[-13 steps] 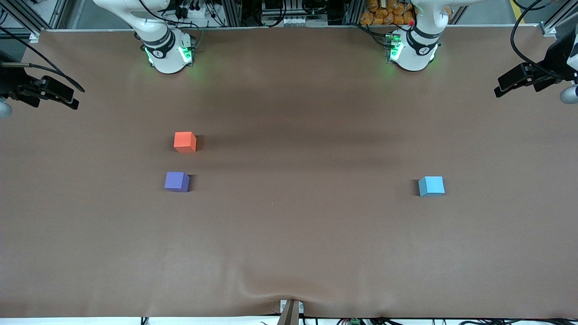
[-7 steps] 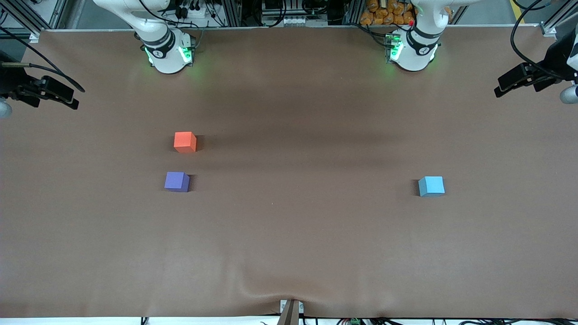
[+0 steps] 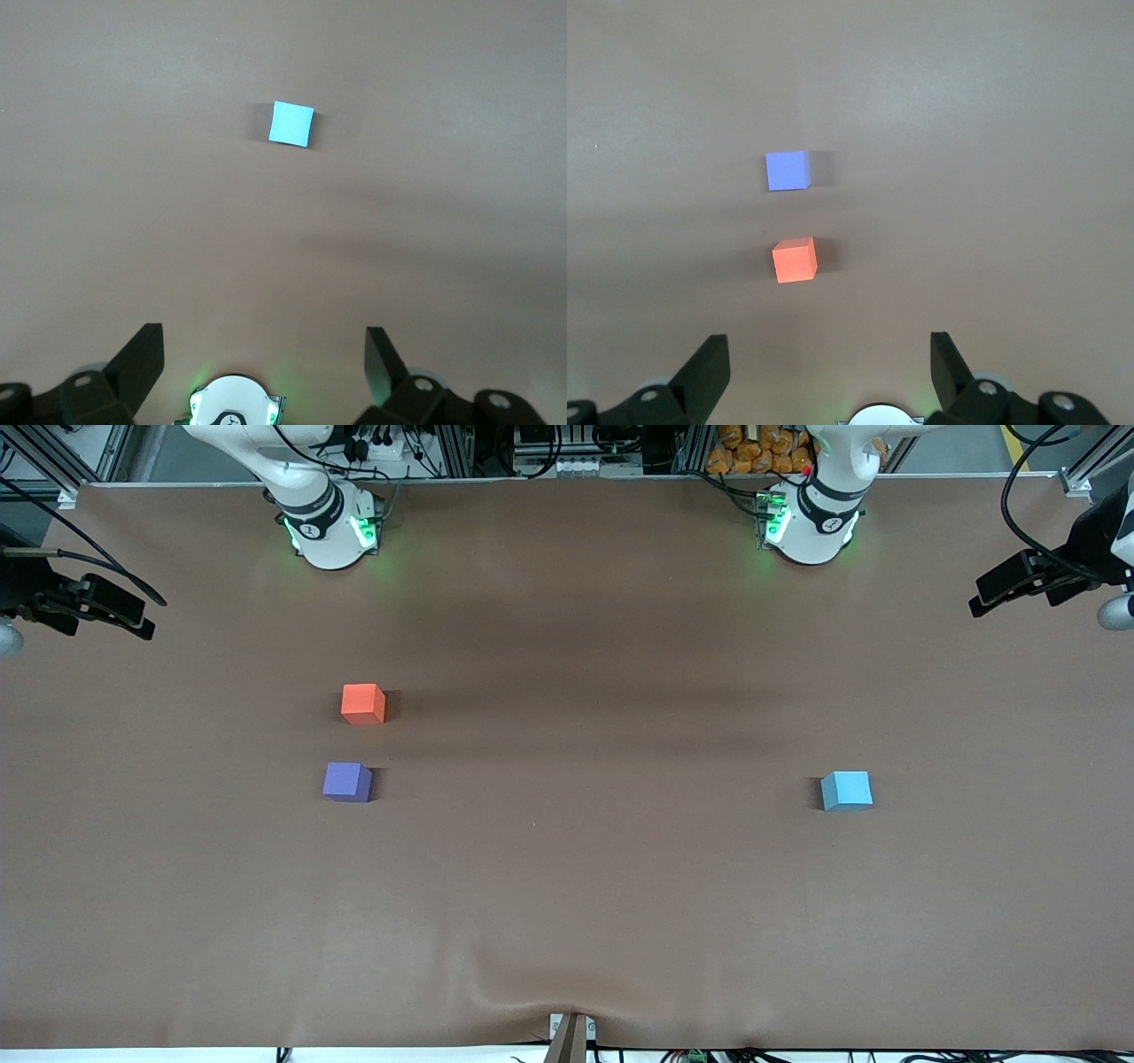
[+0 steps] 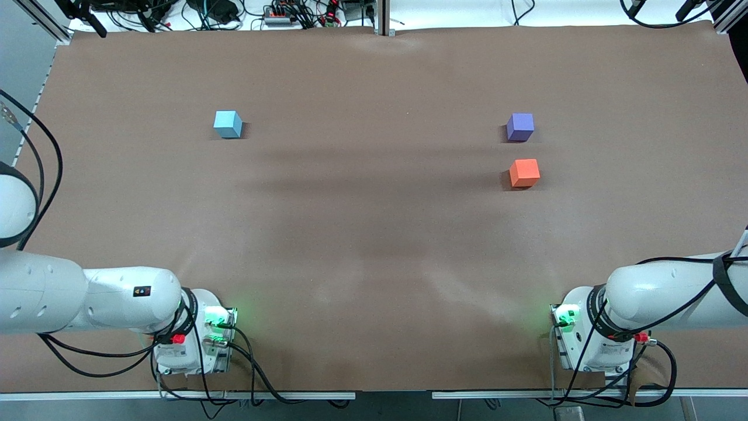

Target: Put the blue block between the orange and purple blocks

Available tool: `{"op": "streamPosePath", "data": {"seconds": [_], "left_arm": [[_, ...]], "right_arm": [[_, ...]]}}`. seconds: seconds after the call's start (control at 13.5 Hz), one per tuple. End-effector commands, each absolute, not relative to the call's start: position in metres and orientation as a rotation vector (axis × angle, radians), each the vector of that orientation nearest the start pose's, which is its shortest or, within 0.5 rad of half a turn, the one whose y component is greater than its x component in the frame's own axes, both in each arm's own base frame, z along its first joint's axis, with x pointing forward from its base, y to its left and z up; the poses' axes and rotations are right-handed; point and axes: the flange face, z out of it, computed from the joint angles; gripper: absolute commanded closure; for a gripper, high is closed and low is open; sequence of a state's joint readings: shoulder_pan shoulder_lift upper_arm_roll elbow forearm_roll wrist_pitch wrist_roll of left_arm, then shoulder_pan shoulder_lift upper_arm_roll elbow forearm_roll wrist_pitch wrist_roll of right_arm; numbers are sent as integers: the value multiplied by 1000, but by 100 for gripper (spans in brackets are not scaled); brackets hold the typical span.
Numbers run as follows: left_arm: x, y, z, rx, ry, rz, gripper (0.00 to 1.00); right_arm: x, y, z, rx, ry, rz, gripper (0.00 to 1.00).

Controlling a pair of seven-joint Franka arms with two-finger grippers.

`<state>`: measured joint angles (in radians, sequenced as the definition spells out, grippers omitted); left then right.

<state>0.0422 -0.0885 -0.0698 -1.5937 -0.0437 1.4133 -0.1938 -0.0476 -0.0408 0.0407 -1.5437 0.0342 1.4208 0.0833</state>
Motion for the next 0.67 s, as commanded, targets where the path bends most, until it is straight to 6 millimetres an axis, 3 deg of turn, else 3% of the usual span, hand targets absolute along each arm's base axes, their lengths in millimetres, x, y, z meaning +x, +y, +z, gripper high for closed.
{"op": "streamPosePath", "data": {"seconds": [0.0,0.15,0.3,0.59], "left_arm": [[514,-20,646,-3152,-232,143,0],[516,-20,643,-3152,-232,141,0],[530,-17,625,-3154,-239,143,0],[572,-7,545,-3162,-274,76,0]], "right_arm": [[519,2,648,-3096,140,131,0],[519,2,648,-3094,140,131,0],[519,1,649,-3095,142,131,0],[519,2,648,-3094,140,131,0]]}}
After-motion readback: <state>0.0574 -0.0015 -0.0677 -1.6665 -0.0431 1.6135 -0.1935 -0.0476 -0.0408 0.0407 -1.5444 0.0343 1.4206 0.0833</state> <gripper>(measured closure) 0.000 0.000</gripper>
